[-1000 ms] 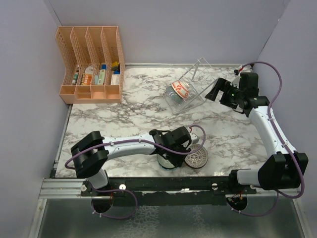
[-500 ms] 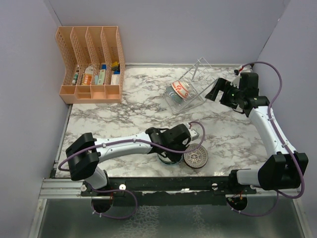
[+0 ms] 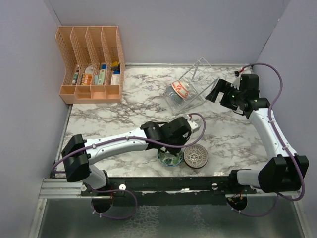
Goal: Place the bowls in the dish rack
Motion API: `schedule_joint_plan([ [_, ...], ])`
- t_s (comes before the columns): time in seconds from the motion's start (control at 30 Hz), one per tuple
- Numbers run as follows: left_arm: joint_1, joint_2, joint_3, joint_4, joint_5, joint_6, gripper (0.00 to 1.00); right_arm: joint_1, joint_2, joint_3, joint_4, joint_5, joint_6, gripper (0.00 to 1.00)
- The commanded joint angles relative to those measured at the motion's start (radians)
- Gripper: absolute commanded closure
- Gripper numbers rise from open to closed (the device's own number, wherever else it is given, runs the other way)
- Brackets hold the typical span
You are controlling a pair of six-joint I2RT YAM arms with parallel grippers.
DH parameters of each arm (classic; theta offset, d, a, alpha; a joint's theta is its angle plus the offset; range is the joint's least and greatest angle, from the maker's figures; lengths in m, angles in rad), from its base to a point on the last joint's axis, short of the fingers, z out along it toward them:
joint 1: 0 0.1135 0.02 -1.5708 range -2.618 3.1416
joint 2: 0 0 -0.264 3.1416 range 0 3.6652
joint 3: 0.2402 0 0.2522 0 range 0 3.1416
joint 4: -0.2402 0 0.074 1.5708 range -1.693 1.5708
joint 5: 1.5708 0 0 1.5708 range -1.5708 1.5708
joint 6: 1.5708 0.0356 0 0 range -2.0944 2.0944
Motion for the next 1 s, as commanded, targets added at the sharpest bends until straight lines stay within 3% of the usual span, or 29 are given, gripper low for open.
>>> schedule_joint_plan([
  [0.0,0.006,-0.014,0.099,-0.015,-0.074,0.04,1.0,-0.008,-0.03,-0.007,0.023,0.013,0.011,0.0],
  [0.17,0.068,-0.008,0.188,-0.028,-0.062,0.033,1.0,-0.008,-0.03,0.021,0.013,0.009,0.019,0.0],
  [0.33,0.224,-0.002,0.279,0.081,0.05,-0.022,1.0,-0.008,-0.023,0.056,0.013,-0.005,0.04,0.0],
  [0.47,0.341,0.032,0.337,0.278,0.171,-0.121,1.0,-0.009,-0.016,0.081,0.01,-0.005,0.046,0.0],
  [0.67,0.427,0.115,0.392,0.589,0.297,-0.325,1.0,-0.019,0.002,0.119,-0.01,-0.011,0.04,0.0],
  [0.97,0.542,0.209,0.297,1.142,0.287,-0.707,1.0,-0.019,0.029,0.124,-0.024,-0.036,0.038,0.0],
])
